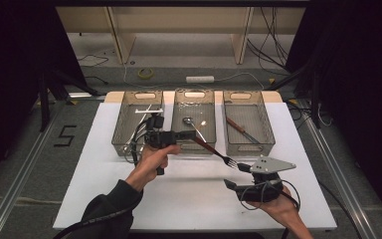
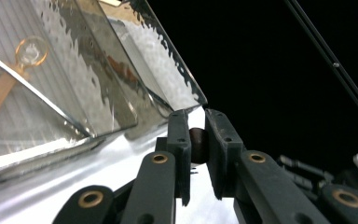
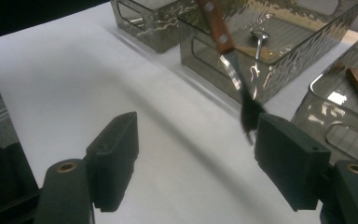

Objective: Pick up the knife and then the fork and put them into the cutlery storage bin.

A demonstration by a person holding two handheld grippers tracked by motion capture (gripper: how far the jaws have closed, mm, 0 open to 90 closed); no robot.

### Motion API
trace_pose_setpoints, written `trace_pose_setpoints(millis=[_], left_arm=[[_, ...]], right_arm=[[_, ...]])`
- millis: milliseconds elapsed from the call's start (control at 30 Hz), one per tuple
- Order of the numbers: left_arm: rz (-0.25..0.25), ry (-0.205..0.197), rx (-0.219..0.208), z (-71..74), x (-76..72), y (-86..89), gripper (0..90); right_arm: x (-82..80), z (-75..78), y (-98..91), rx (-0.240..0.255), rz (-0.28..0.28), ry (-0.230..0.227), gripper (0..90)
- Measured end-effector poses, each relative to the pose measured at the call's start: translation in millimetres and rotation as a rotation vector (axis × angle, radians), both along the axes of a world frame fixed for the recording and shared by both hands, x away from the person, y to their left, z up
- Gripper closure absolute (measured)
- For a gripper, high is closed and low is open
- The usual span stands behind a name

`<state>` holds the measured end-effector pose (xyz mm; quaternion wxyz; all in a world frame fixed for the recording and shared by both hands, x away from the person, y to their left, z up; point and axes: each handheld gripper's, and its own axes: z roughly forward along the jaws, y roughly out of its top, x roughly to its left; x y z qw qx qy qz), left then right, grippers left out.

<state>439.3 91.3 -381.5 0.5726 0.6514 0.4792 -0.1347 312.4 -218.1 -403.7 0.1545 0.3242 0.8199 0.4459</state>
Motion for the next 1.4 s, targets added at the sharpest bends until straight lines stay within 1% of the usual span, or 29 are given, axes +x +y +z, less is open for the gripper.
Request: trace_pose_setpoints(millis=[33, 133, 200, 233, 400, 500, 600, 667, 733, 833, 933, 1000, 1100, 1267, 1400], left_arm=[[-0.001, -0.003, 0.003, 1.7, 2.9, -1.6, 80.2], [0.002, -0.006, 0.007, 7.5, 11.3, -8.2, 80.2], [0.000, -0.013, 0.008, 11.7, 16.9, -13.1, 80.2], [-0.003, -0.014, 0.013, 14.5, 19.7, -15.5, 80.2], [-0.006, -0.018, 0.022, 26.6, 35.0, -26.8, 80.2], [-0.010, -0.017, 0.024, 33.4, 47.1, -34.2, 80.2], [-0.011, -0.017, 0.037, 40.1, 60.1, -44.7, 80.2], [-0.017, -0.013, 0.033, 42.4, 68.9, -52.3, 80.1], [-0.020, -0.012, 0.046, 43.2, 77.8, -60.6, 80.1], [-0.030, -0.013, 0.082, 43.3, 89.7, -75.4, 80.1], [-0.043, -0.010, 0.089, 44.0, 98.3, -84.8, 80.0], [-0.044, -0.017, 0.110, 43.9, 104.3, -91.1, 80.1], [-0.059, -0.011, 0.138, 42.0, 112.6, -100.3, 80.1], [-0.098, 0.009, 0.166, 36.5, 124.2, -114.6, 80.0], [-0.113, 0.007, 0.197, 32.8, 127.2, -126.8, 79.9]], right_arm=[[-1.1, -1.2, -1.4, -0.003, 0.000, -0.003, 31.1], [-5.7, -5.9, -4.4, 0.000, -0.007, 0.007, 30.8], [-8.6, -10.4, -5.4, 0.015, -0.016, 0.010, 30.7], [-9.7, -12.1, -5.6, 0.011, -0.015, 0.013, 30.7], [-14.5, -15.7, -7.5, 0.022, -0.015, 0.014, 30.6], [-17.1, -17.0, -7.7, 0.019, -0.008, 0.018, 30.5], [-18.5, -18.1, -8.4, 0.017, -0.008, 0.019, 30.4], [-19.4, -17.8, -9.8, 0.018, -0.005, 0.017, 30.5], [-20.5, -18.1, -10.8, 0.022, -0.005, 0.020, 30.5], [-21.5, -19.7, -11.2, 0.019, 0.000, 0.024, 30.4], [-22.3, -20.3, -11.4, 0.015, 0.012, 0.030, 30.4], [-22.8, -21.3, -10.5, 0.015, 0.013, 0.030, 30.4], [-23.3, -21.7, -10.2, 0.008, 0.023, 0.032, 30.3], [-23.8, -21.6, -9.9, 0.008, 0.028, 0.039, 30.3], [-24.3, -21.9, -8.7, 0.005, 0.037, 0.035, 30.3]])
